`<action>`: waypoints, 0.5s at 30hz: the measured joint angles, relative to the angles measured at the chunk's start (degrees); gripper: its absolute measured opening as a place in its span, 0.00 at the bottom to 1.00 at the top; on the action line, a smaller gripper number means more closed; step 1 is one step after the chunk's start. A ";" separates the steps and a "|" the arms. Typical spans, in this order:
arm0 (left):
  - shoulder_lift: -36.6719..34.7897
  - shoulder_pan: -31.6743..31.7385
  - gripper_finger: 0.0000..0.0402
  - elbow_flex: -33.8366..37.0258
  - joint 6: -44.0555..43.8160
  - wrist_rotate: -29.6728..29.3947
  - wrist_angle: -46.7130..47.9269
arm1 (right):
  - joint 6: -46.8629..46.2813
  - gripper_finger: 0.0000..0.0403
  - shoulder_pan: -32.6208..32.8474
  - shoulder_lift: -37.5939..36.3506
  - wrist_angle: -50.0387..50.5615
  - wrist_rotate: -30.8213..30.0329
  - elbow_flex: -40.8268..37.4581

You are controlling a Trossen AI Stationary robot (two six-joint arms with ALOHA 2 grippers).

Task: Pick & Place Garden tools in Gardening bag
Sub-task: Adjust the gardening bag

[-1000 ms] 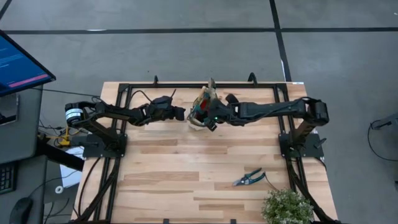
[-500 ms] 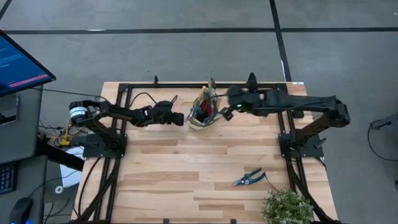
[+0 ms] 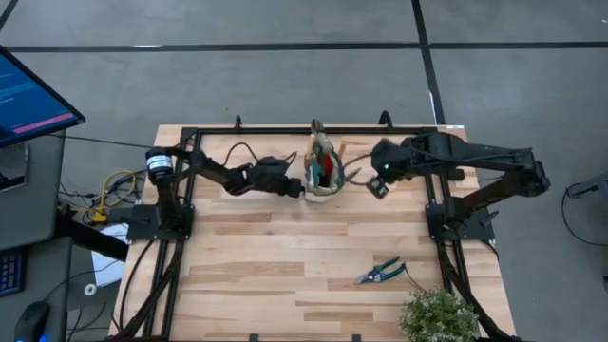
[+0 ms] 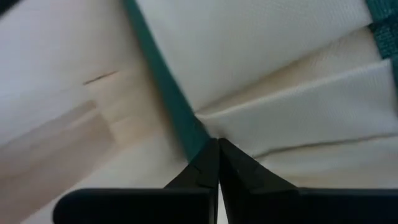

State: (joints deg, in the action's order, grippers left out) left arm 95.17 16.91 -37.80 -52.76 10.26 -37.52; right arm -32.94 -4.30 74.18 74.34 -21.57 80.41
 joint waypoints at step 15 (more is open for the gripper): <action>-6.00 2.14 0.01 0.36 0.82 1.84 8.03 | 7.40 0.47 11.74 0.21 4.33 23.48 -12.81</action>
State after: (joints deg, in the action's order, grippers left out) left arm 89.17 19.04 -37.44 -51.94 12.10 -29.49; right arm -25.54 7.44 74.39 78.67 1.91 67.60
